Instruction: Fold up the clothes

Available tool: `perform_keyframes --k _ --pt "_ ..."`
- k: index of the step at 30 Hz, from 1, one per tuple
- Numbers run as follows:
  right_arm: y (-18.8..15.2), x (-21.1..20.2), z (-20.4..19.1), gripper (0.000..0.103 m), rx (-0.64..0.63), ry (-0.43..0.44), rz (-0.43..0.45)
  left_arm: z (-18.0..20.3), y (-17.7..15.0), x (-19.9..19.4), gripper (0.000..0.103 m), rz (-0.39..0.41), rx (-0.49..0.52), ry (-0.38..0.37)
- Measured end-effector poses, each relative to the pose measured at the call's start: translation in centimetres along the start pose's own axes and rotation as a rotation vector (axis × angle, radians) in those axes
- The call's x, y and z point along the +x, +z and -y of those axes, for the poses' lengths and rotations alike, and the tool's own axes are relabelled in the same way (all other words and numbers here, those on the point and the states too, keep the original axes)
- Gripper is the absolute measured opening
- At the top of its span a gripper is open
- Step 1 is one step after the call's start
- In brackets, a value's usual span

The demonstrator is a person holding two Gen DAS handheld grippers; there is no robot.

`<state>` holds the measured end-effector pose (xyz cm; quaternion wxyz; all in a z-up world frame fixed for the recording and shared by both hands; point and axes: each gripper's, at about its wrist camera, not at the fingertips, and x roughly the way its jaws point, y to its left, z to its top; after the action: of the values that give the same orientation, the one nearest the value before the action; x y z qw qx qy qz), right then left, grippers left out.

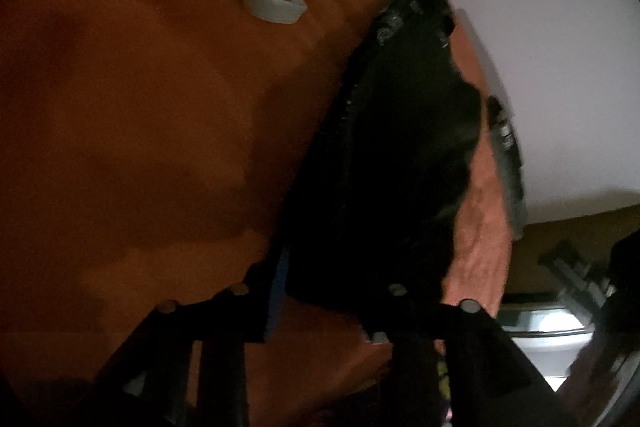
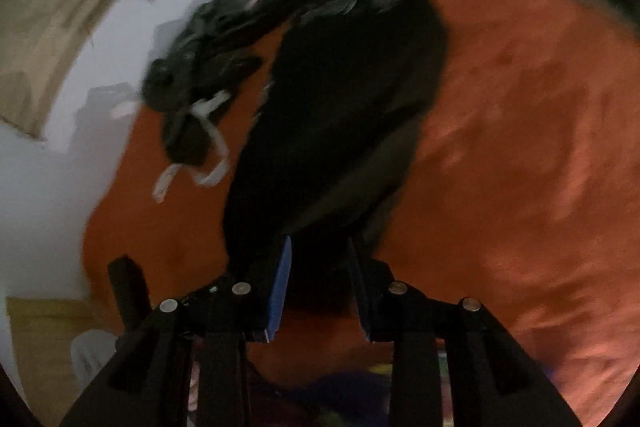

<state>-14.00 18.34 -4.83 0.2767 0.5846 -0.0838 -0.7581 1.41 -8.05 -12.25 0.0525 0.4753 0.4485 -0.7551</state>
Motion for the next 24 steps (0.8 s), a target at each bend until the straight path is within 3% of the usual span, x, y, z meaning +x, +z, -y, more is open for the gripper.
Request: perform_keyframes --k 2,4,5,7,10,13,15,19,24 --pt "-1.6 3.4 -0.7 0.028 0.006 0.053 -0.029 -0.9 0.0 0.0 0.043 -0.005 -0.027 -0.006" --pt "-2.2 5.9 -1.7 0.028 -0.013 0.050 -0.062 -1.3 -0.1 0.5 0.043 -0.012 -0.043 -0.009" --pt "-2.6 7.0 -1.9 0.028 -0.018 0.027 -0.084 -1.4 -0.2 0.4 0.042 -0.008 -0.040 -0.014" --pt "-3.5 9.0 -2.3 0.028 -0.024 -0.032 -0.130 -1.3 -0.4 0.4 0.022 -0.004 -0.017 -0.013" --pt "-5.3 11.1 -1.8 0.023 -0.047 -0.131 -0.199 -0.8 -1.2 0.9 0.021 -0.016 0.032 0.020" --pt "-7.6 13.2 0.6 0.020 0.031 -0.173 -0.307 -0.6 -2.3 1.2 0.022 -0.021 0.063 0.060" --pt "-8.3 12.8 1.2 0.019 0.063 -0.147 -0.285 -1.0 -2.4 1.1 0.022 -0.026 0.045 0.047" --pt "-7.4 9.4 -1.3 0.019 0.010 -0.103 -0.163 -2.0 -2.2 0.3 0.022 -0.020 -0.010 0.008" --pt "-6.1 6.7 -4.4 0.024 -0.061 -0.111 -0.059 -2.0 -2.3 0.0 0.023 -0.017 -0.021 0.001"
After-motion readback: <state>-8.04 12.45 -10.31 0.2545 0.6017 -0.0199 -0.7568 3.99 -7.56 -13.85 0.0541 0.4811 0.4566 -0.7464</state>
